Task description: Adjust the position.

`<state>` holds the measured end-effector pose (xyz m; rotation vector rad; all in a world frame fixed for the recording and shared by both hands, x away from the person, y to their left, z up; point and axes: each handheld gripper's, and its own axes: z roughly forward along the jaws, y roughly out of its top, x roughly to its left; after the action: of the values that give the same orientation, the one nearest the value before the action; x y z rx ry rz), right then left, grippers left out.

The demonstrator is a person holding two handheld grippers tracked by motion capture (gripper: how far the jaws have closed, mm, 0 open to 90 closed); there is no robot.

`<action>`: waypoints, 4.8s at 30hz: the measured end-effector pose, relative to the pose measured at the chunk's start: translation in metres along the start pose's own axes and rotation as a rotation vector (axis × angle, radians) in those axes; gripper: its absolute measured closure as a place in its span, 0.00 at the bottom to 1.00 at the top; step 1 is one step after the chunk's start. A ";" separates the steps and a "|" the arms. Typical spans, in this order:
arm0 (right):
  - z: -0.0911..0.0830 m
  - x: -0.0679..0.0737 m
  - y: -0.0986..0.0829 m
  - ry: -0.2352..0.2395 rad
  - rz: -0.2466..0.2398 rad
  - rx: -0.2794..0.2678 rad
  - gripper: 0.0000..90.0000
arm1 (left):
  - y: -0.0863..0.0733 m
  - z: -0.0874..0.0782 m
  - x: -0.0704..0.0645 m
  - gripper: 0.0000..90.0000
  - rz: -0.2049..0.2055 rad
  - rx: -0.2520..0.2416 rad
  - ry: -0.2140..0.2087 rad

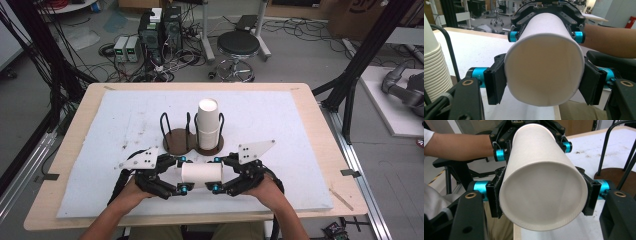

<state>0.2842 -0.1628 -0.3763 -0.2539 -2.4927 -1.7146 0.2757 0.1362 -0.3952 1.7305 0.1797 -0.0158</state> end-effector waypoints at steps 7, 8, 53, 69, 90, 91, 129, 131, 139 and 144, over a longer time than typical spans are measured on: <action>-0.005 0.002 0.008 -0.065 0.026 0.006 0.24 | 0.007 -0.003 0.001 0.36 0.011 0.073 0.016; -0.006 0.003 0.010 -0.073 0.020 0.014 0.24 | 0.009 -0.003 0.000 0.36 0.017 0.091 0.023; 0.051 0.013 0.055 -0.208 -0.276 0.539 0.27 | 0.078 0.019 0.006 0.37 0.133 0.702 0.058; 0.056 0.013 0.051 -0.203 -0.277 0.552 0.39 | 0.080 0.025 0.002 0.34 0.130 0.696 0.082; 0.031 0.002 0.033 -0.169 -0.204 0.388 0.41 | 0.057 -0.001 0.004 0.20 0.049 0.373 0.118; 0.029 0.001 0.032 -0.171 -0.198 0.382 0.41 | 0.055 -0.003 0.004 0.20 0.043 0.351 0.122; -0.067 0.007 -0.041 -0.608 -0.034 -0.082 0.40 | -0.032 -0.082 0.014 0.21 -0.066 -0.054 0.485; -0.071 0.007 -0.043 -0.619 -0.031 -0.092 0.40 | -0.032 -0.083 0.013 0.21 -0.061 -0.068 0.493; -0.081 0.010 -0.045 -0.657 -0.018 -0.143 0.39 | -0.037 -0.088 0.015 0.21 -0.063 -0.091 0.519; -0.084 0.011 -0.045 -0.675 -0.013 -0.163 0.39 | -0.039 -0.088 0.015 0.21 -0.069 -0.093 0.519</action>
<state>0.2641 -0.2563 -0.3858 -0.9795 -2.7596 -2.1100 0.2776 0.2302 -0.4202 1.6052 0.6119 0.3881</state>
